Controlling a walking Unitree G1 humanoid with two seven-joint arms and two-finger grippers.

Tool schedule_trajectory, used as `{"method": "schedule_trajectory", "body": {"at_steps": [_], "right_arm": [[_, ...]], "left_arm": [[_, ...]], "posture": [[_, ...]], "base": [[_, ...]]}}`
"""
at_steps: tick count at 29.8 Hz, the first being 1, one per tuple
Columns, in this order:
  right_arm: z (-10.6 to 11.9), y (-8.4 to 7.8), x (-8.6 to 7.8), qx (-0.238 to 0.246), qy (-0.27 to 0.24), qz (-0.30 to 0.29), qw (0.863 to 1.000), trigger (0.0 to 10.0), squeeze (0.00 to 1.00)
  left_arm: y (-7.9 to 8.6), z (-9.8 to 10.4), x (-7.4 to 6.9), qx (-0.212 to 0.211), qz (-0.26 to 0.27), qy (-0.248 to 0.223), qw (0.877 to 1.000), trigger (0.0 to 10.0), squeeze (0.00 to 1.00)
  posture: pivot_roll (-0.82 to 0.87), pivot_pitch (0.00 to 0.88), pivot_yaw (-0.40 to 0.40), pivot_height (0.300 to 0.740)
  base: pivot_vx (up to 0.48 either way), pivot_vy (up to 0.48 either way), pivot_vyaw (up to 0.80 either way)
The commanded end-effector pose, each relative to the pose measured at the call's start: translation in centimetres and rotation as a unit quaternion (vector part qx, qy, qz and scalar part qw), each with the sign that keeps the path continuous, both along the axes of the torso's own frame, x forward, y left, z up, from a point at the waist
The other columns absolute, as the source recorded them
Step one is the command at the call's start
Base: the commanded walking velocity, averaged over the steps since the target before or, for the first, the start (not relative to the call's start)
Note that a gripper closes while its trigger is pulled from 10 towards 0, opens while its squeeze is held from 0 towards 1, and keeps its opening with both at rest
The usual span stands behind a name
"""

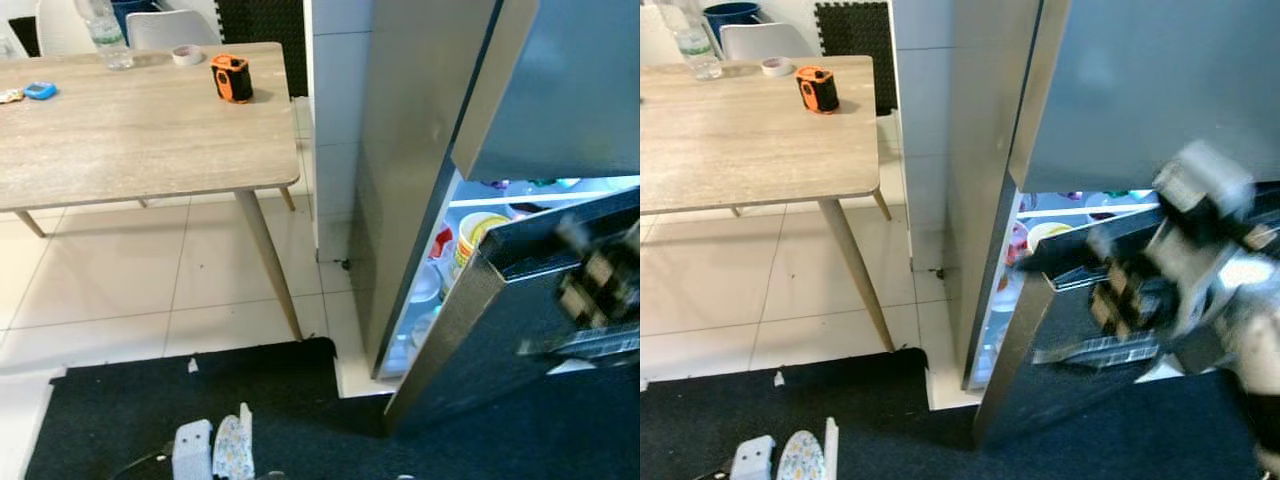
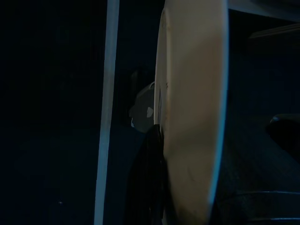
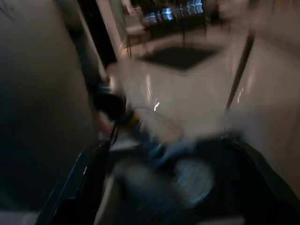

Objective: Restocking fridge

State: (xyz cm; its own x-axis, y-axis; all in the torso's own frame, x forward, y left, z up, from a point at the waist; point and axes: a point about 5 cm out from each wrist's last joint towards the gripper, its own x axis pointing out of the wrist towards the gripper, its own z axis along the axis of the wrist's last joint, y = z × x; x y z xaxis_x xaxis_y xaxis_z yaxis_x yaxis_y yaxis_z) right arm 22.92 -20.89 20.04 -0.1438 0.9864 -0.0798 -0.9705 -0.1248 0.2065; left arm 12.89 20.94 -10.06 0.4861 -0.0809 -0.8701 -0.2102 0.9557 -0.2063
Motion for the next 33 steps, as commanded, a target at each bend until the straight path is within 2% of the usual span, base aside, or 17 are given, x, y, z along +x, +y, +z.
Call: {"method": "schedule_trajectory", "body": {"at_steps": [1,2,3,6,7,15,16,22,23,24,25,27,28,30,31,32,33], "right_arm": [[-1.0,-0.1,-0.1,-0.025,0.013,-0.014,0.999,9.6,0.0],[-1.0,-0.1,-0.1,-0.025,0.013,-0.014,0.999,9.6,0.0],[-2.3,-0.6,-0.3,-0.034,0.04,-0.036,0.998,0.0,0.0],[-4.9,-1.5,-0.8,-0.066,0.085,-0.07,0.992,0.0,0.0],[-8.0,-2.7,-1.4,-0.109,0.13,-0.107,0.98,0.0,0.0],[-14.1,-5.1,-2.1,-0.143,0.191,-0.27,0.933,0.0,0.0],[-15.1,-5.5,-2.3,-0.148,0.201,-0.298,0.921,0.0,0.0],[-21.5,-8.2,-4.3,-0.232,0.236,-0.525,0.784,0.0,0.0],[-22.1,-8.5,-4.7,-0.238,0.247,-0.555,0.758,0.9,0.0],[-22.1,-8.5,-4.7,-0.238,0.247,-0.555,0.758,0.9,0.0],[-22.8,-8.8,-5.2,-0.244,0.26,-0.581,0.732,9.7,0.0],[-23.6,-9.2,-6.1,-0.251,0.275,-0.613,0.697,10.0,0.0],[-23.6,-9.2,-6.1,-0.251,0.275,-0.613,0.697,10.0,0.0],[-24.3,-9.6,-6.9,-0.248,0.282,-0.654,0.657,10.0,0.0],[-24.3,-9.6,-6.9,-0.248,0.282,-0.654,0.657,10.0,0.0],[-24.8,-10.1,-7.6,-0.241,0.291,-0.693,0.613,10.0,0.0],[-24.9,-10.3,-7.7,-0.243,0.291,-0.706,0.599,10.0,0.0]], "left_arm": [[-0.9,-0.4,-0.9,-0.021,-0.005,0.016,1.0,10.0,0.0],[-0.9,-0.4,-0.9,-0.021,-0.005,0.016,1.0,10.0,0.0],[-0.9,-0.4,-0.8,-0.022,-0.005,0.015,1.0,10.0,0.0],[-1.0,-0.4,-0.8,-0.022,-0.005,0.014,1.0,10.0,0.0],[-1.0,-0.4,-0.7,-0.023,-0.004,0.013,1.0,10.0,0.0],[-0.8,-0.2,-0.3,-0.021,0.004,0.0,1.0,10.0,0.0],[-0.7,-0.1,0.0,-0.021,0.007,-0.006,1.0,10.0,0.0],[0.8,1.4,3.3,0.043,-0.028,-0.06,0.997,10.0,0.0],[1.2,1.8,4.0,0.062,-0.046,-0.068,0.995,10.0,0.0],[1.2,1.8,4.0,0.062,-0.046,-0.068,0.995,10.0,0.0],[1.9,2.3,4.7,0.085,-0.072,-0.072,0.991,10.0,0.0],[3.2,3.1,5.7,0.127,-0.108,-0.066,0.984,10.0,0.0],[3.2,3.1,5.7,0.127,-0.108,-0.066,0.984,10.0,0.0],[5.0,4.0,6.6,0.196,-0.163,-0.055,0.965,10.0,0.0],[5.0,4.0,6.6,0.196,-0.163,-0.055,0.965,10.0,0.0],[6.3,5.1,7.8,0.254,-0.182,-0.066,0.948,10.0,0.0],[6.6,5.5,8.2,0.27,-0.182,-0.073,0.943,10.0,0.0]], "posture": [[-0.05,0.052,-0.039,0.74],[-0.05,0.052,-0.039,0.74],[-0.05,0.052,-0.039,0.74],[-0.05,0.05,-0.039,0.74],[-0.05,0.05,-0.039,0.74],[-0.05,0.052,-0.038,0.74],[-0.05,0.052,-0.038,0.74],[-0.05,0.057,-0.038,0.74],[-0.05,0.059,-0.031,0.74],[-0.05,0.059,-0.031,0.74],[-0.05,0.059,-0.031,0.74],[-0.04,0.06,-0.027,0.74],[-0.04,0.06,-0.027,0.74],[-0.05,0.059,-0.022,0.74],[-0.05,0.059,-0.022,0.74],[-0.05,0.059,-0.022,0.74],[-0.05,0.059,-0.022,0.74]], "base": [[0.0,0.0,0.0],[0.0,0.0,0.0],[0.0,0.0,0.0],[0.0,0.0,0.0],[0.0,0.0,0.0],[0.0,0.0,0.0],[0.0,0.0,0.0],[0.0,0.0,0.0],[0.0,0.0,0.0],[0.0,0.0,0.0],[0.0,0.0,0.0],[0.0,0.0,0.0],[0.0,0.0,0.0],[0.0,0.0,0.0],[0.0,0.0,0.0],[0.0,0.0,0.0],[0.0,0.0,0.0]]}}
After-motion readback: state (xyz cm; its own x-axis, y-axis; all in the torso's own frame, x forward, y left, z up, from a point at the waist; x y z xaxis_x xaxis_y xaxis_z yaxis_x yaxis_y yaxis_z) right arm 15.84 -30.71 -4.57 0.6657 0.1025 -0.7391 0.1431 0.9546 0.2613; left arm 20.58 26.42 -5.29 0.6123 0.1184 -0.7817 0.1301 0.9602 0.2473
